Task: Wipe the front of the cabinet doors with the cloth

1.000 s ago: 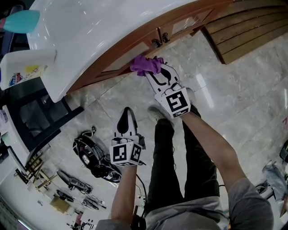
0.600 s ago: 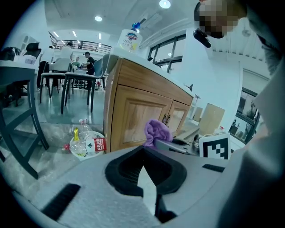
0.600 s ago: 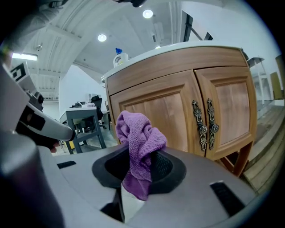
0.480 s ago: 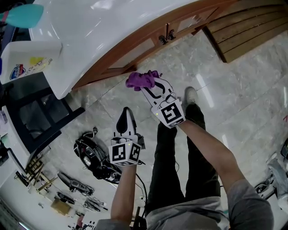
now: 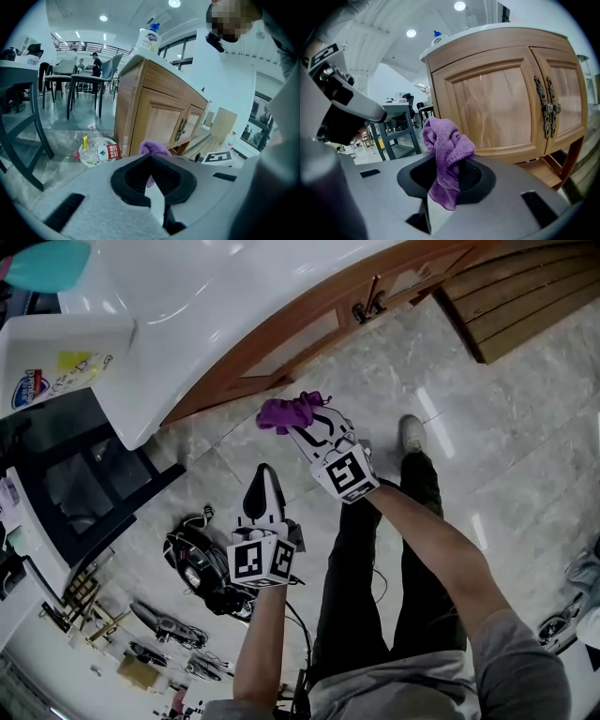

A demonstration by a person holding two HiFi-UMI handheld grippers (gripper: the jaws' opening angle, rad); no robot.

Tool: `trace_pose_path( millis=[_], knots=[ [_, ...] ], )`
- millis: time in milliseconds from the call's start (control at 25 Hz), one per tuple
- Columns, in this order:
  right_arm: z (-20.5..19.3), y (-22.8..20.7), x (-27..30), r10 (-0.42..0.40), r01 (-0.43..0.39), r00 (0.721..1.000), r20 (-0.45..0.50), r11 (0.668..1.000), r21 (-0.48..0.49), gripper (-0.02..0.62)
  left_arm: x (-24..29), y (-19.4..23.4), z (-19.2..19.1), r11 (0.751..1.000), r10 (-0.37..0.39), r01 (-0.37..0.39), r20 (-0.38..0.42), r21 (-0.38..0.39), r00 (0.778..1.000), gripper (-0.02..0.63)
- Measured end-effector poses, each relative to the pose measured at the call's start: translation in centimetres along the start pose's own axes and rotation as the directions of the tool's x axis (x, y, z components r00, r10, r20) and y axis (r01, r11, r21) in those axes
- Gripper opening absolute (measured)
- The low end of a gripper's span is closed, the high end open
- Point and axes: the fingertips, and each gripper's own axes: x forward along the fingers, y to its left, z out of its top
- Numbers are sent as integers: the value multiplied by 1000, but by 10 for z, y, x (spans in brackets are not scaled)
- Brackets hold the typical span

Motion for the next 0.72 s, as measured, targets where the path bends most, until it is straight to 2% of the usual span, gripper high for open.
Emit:
trace_pose_path(
  millis=[520,720],
  knots=[
    [-21,5,42,9,-8,999,-35,1000,6,95,8,28,-2,1000,-7,7,-9,17,1000,9],
    [-25,-9,57,-15,15,999,-29,1000,18,95,15,34,-1,1000,-10,10,-4,20,1000,9]
  ],
)
